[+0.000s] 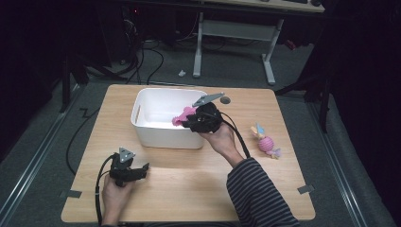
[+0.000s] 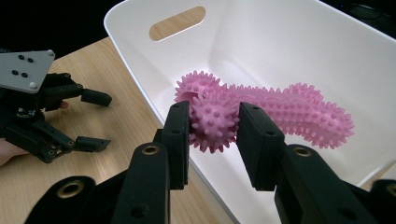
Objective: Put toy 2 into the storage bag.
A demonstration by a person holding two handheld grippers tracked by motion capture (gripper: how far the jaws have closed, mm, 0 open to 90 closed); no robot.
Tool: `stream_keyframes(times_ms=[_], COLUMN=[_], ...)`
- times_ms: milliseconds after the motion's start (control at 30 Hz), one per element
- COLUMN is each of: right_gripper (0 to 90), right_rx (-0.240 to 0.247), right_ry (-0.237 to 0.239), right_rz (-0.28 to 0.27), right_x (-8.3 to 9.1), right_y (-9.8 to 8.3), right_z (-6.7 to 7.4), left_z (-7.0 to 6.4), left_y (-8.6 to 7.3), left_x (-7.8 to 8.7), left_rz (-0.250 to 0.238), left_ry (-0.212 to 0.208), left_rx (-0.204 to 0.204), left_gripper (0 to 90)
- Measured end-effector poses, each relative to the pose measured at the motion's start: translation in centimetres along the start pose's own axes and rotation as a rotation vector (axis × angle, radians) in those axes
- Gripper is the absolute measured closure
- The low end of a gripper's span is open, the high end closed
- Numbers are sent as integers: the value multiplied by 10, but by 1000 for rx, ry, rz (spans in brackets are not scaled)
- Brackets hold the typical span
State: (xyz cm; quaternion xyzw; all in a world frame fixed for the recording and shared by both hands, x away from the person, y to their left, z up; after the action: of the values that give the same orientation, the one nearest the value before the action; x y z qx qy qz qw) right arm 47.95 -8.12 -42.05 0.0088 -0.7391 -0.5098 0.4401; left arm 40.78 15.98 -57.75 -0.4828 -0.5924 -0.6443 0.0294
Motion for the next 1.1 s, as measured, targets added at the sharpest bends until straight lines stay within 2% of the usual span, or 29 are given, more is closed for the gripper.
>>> stream_keyframes(times_ms=[833, 900, 967, 1100], right_gripper=[647, 607, 522, 464], right_rx=[-28, -39, -50, -62], right_ry=[43, 44, 45, 27], right_rz=[29, 32, 24, 16], right_x=[-5, -6, -5, -1], right_y=[-5, -5, -4, -4], right_z=[-1, -3, -4, -6], left_z=[0, 0, 0, 0], left_y=[0, 0, 0, 0], left_x=[0, 0, 0, 0], left_rz=[-1, -1, -1, 0], left_ry=[0, -1, 0, -1], left_rx=[1, 0, 0, 0], left_gripper=[203, 203, 203, 201])
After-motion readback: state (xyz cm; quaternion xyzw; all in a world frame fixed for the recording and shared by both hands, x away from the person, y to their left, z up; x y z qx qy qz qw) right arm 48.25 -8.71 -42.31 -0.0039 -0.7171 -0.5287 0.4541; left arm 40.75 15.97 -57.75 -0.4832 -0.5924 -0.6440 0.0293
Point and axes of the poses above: each handheld gripper's, and its own axes: x roughly backward along the jaws, y roughly out of its top, z roughly to its left, the point moved 6 cm from there along -x, roughly forward along the jaws, and after that the axes turned 13 degrees about -y, right-handed, at the moved point
